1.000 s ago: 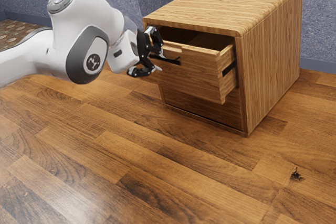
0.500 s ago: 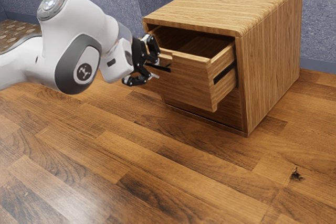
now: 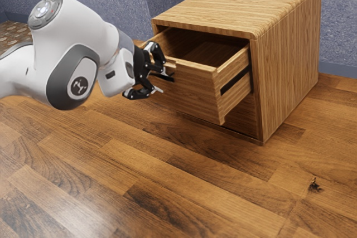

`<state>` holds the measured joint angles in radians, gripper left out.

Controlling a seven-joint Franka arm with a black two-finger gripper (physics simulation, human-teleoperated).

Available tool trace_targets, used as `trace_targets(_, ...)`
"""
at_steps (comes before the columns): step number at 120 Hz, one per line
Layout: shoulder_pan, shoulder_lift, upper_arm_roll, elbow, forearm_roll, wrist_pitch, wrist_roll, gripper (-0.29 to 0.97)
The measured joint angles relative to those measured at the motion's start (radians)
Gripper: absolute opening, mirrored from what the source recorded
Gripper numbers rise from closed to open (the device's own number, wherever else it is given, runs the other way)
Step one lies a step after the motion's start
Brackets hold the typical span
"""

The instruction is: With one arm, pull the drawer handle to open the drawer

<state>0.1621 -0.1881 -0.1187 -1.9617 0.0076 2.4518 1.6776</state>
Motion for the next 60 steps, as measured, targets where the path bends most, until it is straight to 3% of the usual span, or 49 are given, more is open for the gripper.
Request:
trace_targets(37,0.01,-0.029,0.0,-0.033,-0.003,0.0,-0.001,0.14)
trace_targets(60,0.014,-0.068,0.001,-0.061,-0.004,0.0,-0.001,0.07)
